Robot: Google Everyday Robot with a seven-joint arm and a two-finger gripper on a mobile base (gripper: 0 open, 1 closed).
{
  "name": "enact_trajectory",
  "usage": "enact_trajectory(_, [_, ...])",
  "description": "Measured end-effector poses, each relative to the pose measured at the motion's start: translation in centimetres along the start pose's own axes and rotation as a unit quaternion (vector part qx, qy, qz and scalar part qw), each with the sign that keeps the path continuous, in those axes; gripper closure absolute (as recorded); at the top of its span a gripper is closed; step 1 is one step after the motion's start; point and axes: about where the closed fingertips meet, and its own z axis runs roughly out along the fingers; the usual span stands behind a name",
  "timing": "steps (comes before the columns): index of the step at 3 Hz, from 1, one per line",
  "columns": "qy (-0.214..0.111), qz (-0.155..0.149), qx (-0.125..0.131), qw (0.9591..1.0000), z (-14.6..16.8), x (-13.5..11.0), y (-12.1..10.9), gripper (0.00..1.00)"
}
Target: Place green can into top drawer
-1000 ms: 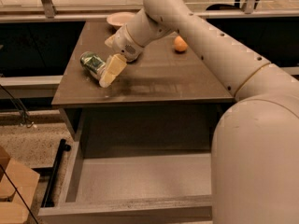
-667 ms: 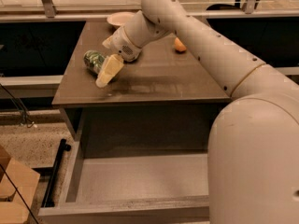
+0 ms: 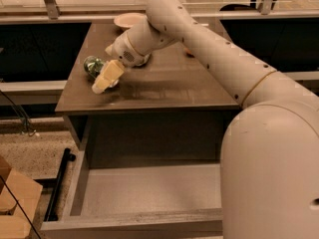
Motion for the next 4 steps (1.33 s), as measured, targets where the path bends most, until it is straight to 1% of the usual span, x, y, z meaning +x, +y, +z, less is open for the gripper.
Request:
enact_trajectory(1, [-0.007,0.029,0.002,0.9996,0.7,0.1,-0.3,0.18])
enact_trajectory(2, [-0.008,0.052,0.006,0.9986,0.8,0.5,-0.5,0.5])
enact_trajectory(3, [-0.006,0.064,0.015,0.9978,0.3,1.0,-0.6,0.73])
enact_trajectory(4, [-0.025,0.05,0.026,0.9981,-2.4,1.2,0.5,0.96])
